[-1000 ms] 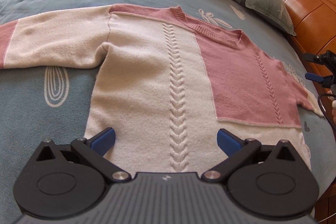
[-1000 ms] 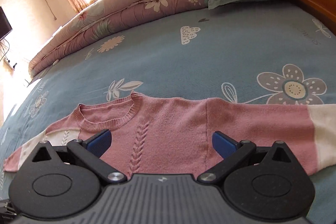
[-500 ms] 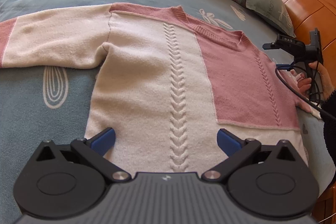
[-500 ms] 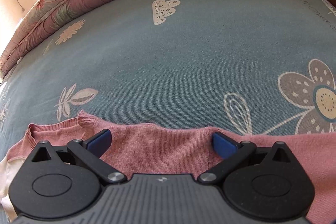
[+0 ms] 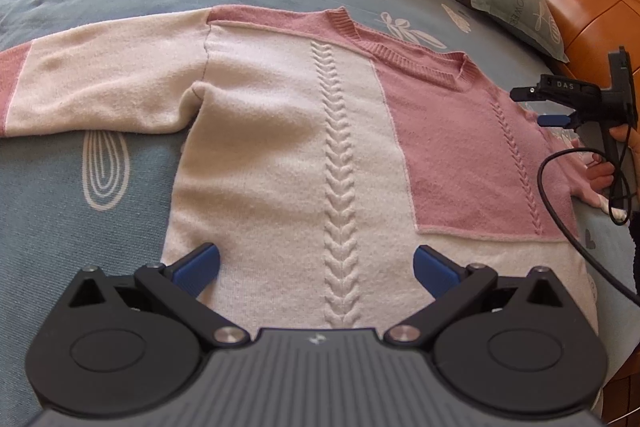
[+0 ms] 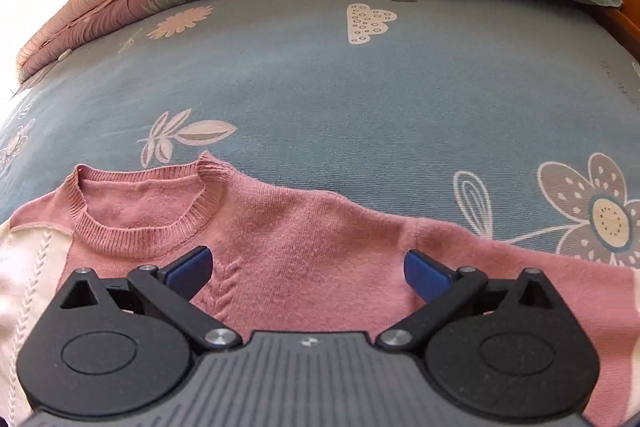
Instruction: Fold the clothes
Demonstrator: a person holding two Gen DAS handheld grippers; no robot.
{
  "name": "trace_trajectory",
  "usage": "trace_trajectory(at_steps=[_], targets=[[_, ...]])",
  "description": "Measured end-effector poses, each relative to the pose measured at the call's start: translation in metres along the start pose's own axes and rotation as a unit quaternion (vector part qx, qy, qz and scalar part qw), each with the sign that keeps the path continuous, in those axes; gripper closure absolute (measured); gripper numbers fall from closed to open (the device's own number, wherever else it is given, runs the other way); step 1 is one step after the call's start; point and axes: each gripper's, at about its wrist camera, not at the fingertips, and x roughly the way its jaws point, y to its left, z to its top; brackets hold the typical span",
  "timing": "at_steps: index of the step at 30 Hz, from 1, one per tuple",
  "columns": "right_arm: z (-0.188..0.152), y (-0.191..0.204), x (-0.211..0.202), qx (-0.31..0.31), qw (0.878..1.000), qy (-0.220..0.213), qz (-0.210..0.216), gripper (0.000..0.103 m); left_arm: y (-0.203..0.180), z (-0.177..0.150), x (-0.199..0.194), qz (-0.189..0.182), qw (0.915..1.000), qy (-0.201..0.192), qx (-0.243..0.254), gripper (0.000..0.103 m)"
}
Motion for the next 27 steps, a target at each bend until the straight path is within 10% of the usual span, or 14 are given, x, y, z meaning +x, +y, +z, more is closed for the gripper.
trace_trajectory(at_steps=[7,11,16,27], targets=[[-0.026,-0.127,-0.058,0.114,0.986,-0.026,-0.118,0.0,-0.002,0.0,0.001,0.006,1.0,0.0,0.005,0.001],[-0.048,-0.189,-0.077,0.257,0.962,-0.049,-0.079,0.0,-0.008,-0.001,0.003,0.02,0.9997,0.003,0.016,0.001],[-0.055,-0.17,-0.069,0.259,0.964,-0.063,0.004,0.0,-0.015,-0.003,0.006,0.039,0.9986,0.008,0.035,0.001],[-0.077,-0.146,-0.063,0.23,0.972,0.017,-0.044,0.0,-0.014,-0.004,0.005,0.036,0.9985,0.007,0.039,0.001]])
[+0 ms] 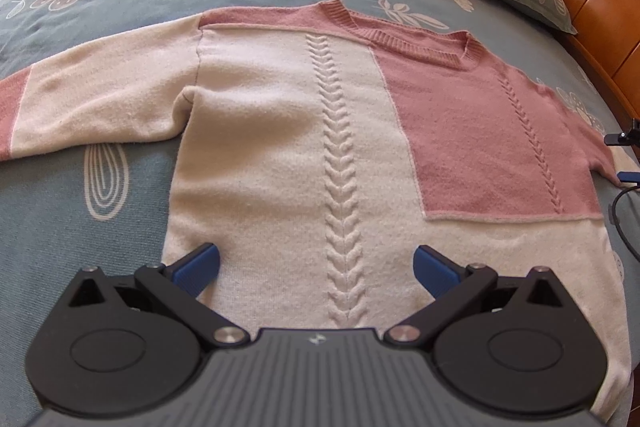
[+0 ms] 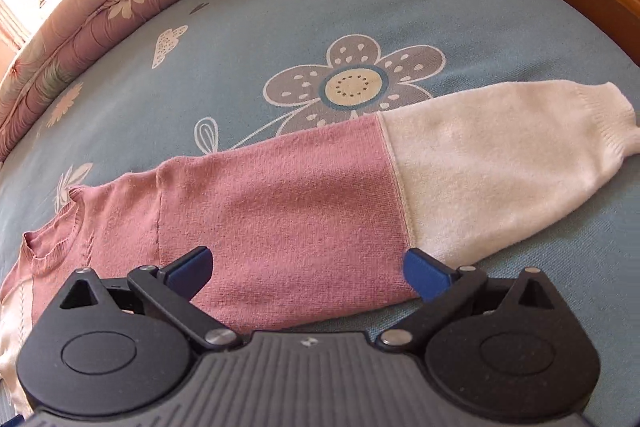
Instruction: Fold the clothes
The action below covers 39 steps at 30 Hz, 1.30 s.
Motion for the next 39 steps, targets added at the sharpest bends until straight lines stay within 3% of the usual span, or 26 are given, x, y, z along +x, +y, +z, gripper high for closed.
trace_trajectory(at_steps=[3,5,8,11,18,20,23,27,35,39], targets=[[0.02,0.002,0.001,0.021,0.999,-0.024,0.025,0.0,0.0,0.0,0.0,0.001,1.0,0.001,-0.001,0.001],[0.027,-0.002,0.015,0.041,0.999,-0.017,0.025,0.0,-0.001,0.0,0.0,0.003,1.0,0.002,0.001,0.001],[0.006,-0.009,0.017,0.033,0.999,-0.025,0.023,0.0,0.0,0.0,-0.001,0.0,1.0,0.003,0.0,0.001],[-0.003,-0.011,0.003,0.017,0.999,-0.005,0.027,0.0,0.0,0.001,0.0,-0.001,1.0,0.004,0.002,0.001],[0.04,-0.044,-0.004,0.071,0.996,-0.053,0.012,0.0,0.004,0.005,-0.006,-0.018,0.9992,0.009,-0.035,0.001],[0.037,-0.064,0.013,0.095,0.995,-0.034,-0.005,0.0,0.005,0.006,-0.006,-0.021,0.9988,0.01,-0.042,0.001],[0.021,-0.076,0.004,0.08,0.995,-0.061,0.019,0.0,0.003,0.007,-0.004,-0.017,0.999,0.011,-0.04,0.001],[0.024,-0.087,-0.011,0.127,0.989,-0.073,0.029,0.0,-0.002,0.011,-0.005,-0.019,0.9993,0.005,-0.031,0.001],[0.046,-0.011,0.026,0.087,0.981,-0.027,0.172,0.0,-0.02,0.014,-0.008,-0.017,0.9998,0.006,-0.007,0.001],[0.048,0.017,0.051,0.04,0.984,0.0,0.176,0.0,-0.023,0.014,-0.009,-0.017,0.9998,0.006,-0.005,0.001]])
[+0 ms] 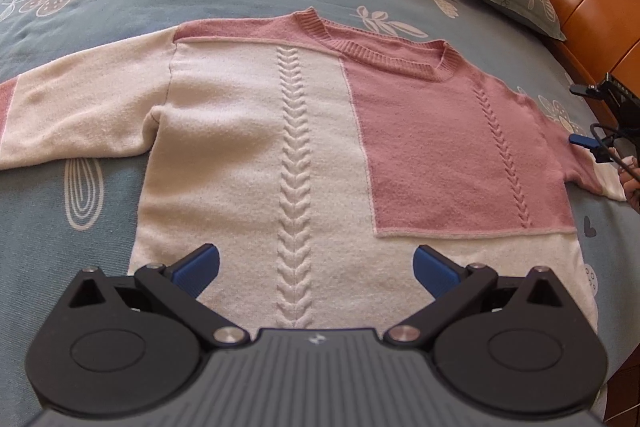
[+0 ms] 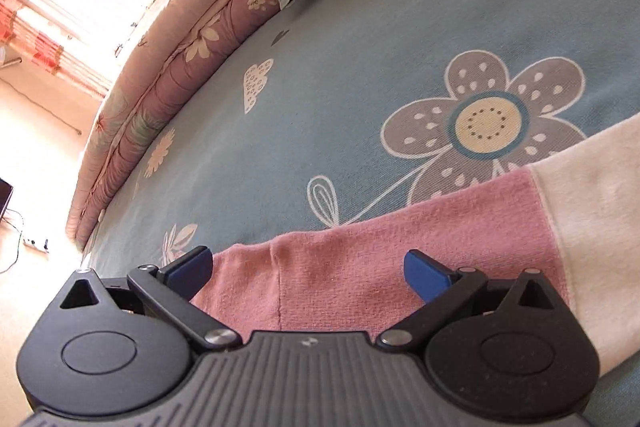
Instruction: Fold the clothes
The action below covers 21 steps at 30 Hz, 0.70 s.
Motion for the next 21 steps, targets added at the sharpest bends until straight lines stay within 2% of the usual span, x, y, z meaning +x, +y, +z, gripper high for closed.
trace_trajectory(at_steps=[2,4,6,8,10,12,14,17,19,21], targets=[[0.0,-0.01,0.001,-0.005,1.0,0.006,-0.012,0.0,-0.001,0.0,-0.001,0.0,1.0,0.0,0.002,0.001],[0.004,-0.029,-0.015,0.009,1.0,-0.006,0.003,0.0,-0.002,0.0,0.0,-0.002,1.0,0.002,0.003,0.001],[0.005,-0.051,-0.037,0.026,0.999,-0.025,-0.013,0.0,-0.002,-0.001,0.002,-0.003,1.0,0.005,0.003,0.001],[0.007,-0.082,-0.062,0.06,0.997,-0.046,-0.011,0.0,-0.003,-0.002,0.005,-0.005,0.9999,0.009,0.001,0.001],[0.008,-0.109,-0.084,0.101,0.993,-0.066,0.009,0.0,-0.005,-0.003,0.008,-0.008,0.9999,0.012,0.003,0.001],[0.01,-0.125,-0.101,0.127,0.988,-0.091,-0.009,0.0,-0.008,-0.003,0.009,-0.012,0.9998,0.014,0.007,0.001],[0.011,-0.135,-0.113,0.141,0.984,-0.105,-0.027,0.0,-0.011,-0.003,0.008,-0.011,0.9998,0.014,0.01,0.001],[0.012,-0.139,-0.117,0.145,0.983,-0.112,0.002,0.0,-0.014,-0.002,0.008,-0.01,0.9998,0.013,0.014,0.001],[0.012,-0.136,-0.112,0.138,0.984,-0.106,0.021,0.0,-0.016,-0.002,0.008,-0.008,0.9998,0.013,0.016,0.001],[0.012,-0.13,-0.1,0.119,0.989,-0.088,0.011,0.0,-0.017,-0.002,0.01,-0.006,0.9997,0.016,0.018,0.001]])
